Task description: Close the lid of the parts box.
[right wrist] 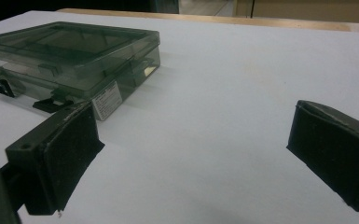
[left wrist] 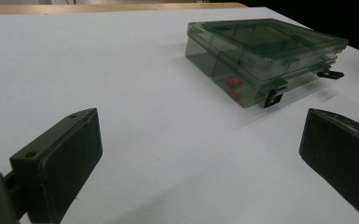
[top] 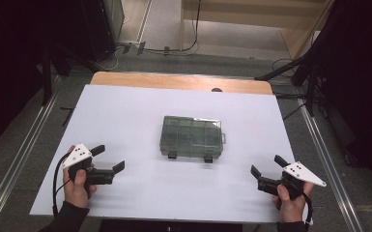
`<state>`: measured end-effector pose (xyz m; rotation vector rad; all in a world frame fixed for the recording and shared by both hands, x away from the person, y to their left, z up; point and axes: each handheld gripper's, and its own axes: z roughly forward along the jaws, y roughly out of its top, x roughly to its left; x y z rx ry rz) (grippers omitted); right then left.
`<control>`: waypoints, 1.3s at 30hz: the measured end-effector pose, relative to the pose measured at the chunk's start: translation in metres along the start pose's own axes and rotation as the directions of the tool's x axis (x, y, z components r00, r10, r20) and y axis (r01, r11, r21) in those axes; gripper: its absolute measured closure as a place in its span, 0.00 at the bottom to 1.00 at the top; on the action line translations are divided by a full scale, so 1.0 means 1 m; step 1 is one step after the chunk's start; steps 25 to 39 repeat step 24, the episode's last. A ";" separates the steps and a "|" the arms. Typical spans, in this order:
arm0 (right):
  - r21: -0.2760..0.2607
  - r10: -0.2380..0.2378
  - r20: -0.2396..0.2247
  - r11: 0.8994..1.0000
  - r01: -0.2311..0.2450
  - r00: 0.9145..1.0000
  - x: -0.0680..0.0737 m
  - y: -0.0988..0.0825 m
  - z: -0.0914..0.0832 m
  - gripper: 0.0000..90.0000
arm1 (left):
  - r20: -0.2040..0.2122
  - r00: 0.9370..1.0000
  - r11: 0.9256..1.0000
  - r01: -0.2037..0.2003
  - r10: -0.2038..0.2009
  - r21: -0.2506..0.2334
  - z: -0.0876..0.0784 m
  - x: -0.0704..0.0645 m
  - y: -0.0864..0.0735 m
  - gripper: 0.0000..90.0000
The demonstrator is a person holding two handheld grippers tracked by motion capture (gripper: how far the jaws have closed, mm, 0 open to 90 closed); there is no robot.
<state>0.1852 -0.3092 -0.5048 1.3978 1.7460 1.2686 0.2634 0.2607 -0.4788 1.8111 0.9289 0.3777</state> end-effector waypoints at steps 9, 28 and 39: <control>-0.005 0.016 0.006 1.000 -0.016 1.000 -0.004 -0.001 -0.006 0.03 | -0.021 1.000 1.000 0.002 -0.003 -0.004 -0.010 0.003 -0.003 0.00; -0.012 0.026 -0.003 1.000 -0.026 1.000 -0.006 -0.002 -0.007 0.02 | -0.028 1.000 1.000 0.015 -0.015 0.003 -0.019 0.008 -0.007 0.00; -0.012 0.026 -0.003 1.000 -0.026 1.000 -0.006 -0.002 -0.007 0.02 | -0.028 1.000 1.000 0.015 -0.015 0.003 -0.019 0.008 -0.007 0.00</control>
